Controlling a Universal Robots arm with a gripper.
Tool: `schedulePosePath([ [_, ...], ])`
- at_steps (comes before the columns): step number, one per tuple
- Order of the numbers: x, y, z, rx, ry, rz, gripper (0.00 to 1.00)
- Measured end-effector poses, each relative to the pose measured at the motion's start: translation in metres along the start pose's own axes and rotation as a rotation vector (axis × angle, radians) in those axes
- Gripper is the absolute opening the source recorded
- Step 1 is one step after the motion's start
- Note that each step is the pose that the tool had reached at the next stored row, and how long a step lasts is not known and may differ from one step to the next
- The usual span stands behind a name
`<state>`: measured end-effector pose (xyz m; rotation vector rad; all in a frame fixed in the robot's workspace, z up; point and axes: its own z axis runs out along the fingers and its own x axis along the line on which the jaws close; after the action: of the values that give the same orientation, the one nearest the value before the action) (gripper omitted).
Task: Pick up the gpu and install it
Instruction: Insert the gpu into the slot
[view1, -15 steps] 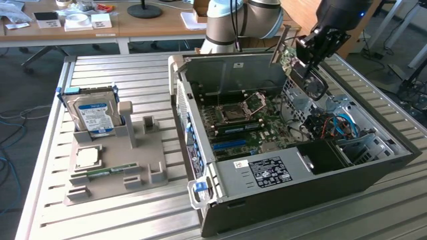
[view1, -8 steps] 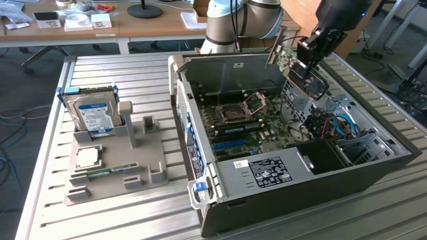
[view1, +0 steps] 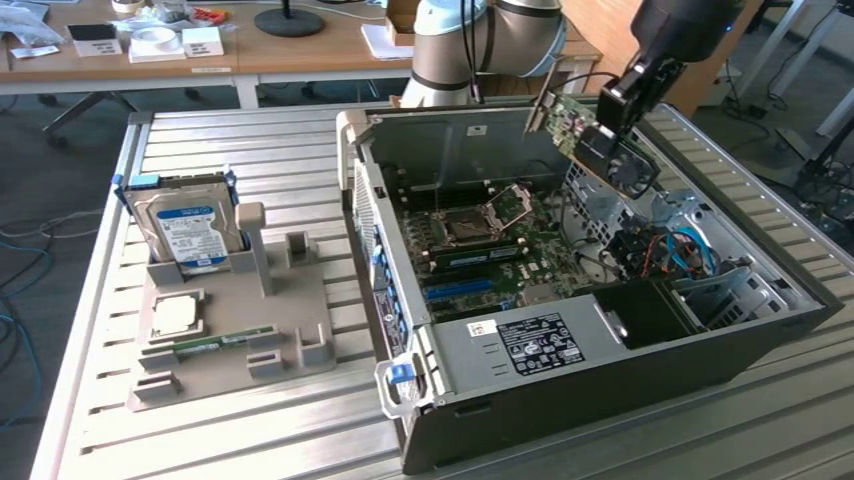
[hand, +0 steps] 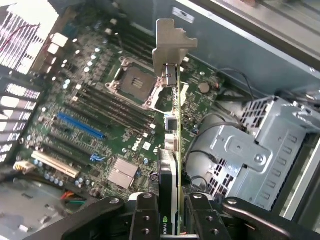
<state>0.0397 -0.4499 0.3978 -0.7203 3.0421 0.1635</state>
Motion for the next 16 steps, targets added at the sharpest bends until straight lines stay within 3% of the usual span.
schedulePosePath([
  [16, 0.0001, -0.0001, 0.0008, -0.0087, 0.0245, -0.247, 0.27],
])
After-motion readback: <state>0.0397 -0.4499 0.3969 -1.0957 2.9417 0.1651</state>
